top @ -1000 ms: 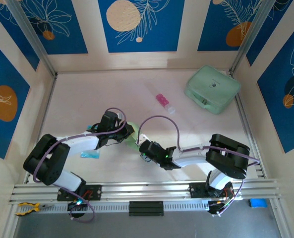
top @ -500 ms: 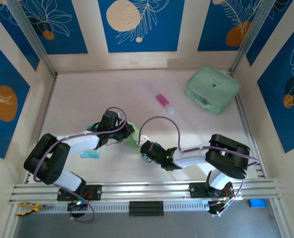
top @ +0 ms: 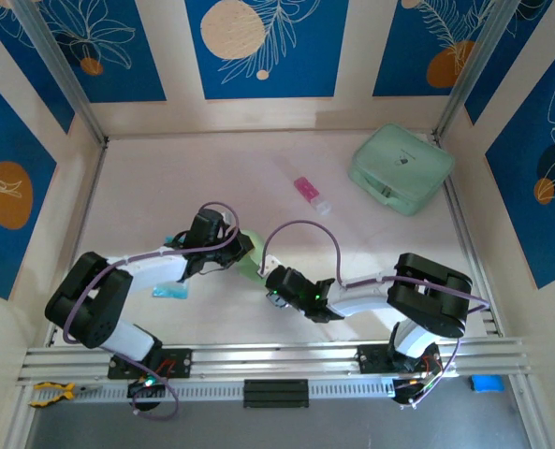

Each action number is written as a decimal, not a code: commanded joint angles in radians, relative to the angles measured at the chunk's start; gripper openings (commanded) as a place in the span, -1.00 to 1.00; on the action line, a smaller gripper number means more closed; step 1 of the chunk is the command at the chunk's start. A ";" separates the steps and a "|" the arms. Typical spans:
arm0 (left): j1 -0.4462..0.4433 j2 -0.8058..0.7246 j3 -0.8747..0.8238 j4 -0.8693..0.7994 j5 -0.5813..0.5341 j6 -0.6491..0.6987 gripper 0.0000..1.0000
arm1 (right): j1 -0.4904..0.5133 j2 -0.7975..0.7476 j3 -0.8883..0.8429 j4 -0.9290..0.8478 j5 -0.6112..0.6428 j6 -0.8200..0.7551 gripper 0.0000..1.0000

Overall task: Fold a paper plane with a square sheet of paper (pick it up from the middle)
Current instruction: Fourth fold the wing at the center of the table.

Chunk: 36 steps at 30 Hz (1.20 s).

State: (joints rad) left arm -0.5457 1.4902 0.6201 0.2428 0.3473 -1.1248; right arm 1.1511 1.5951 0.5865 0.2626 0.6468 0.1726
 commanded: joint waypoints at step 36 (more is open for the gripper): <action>-0.004 0.025 0.024 -0.025 0.013 0.008 -0.92 | -0.013 -0.049 -0.033 0.050 -0.041 0.052 -0.57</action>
State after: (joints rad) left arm -0.5457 1.5032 0.6201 0.2375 0.3473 -1.1248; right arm 1.1419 1.5707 0.5663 0.2840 0.6163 0.2043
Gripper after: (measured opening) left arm 0.065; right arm 0.220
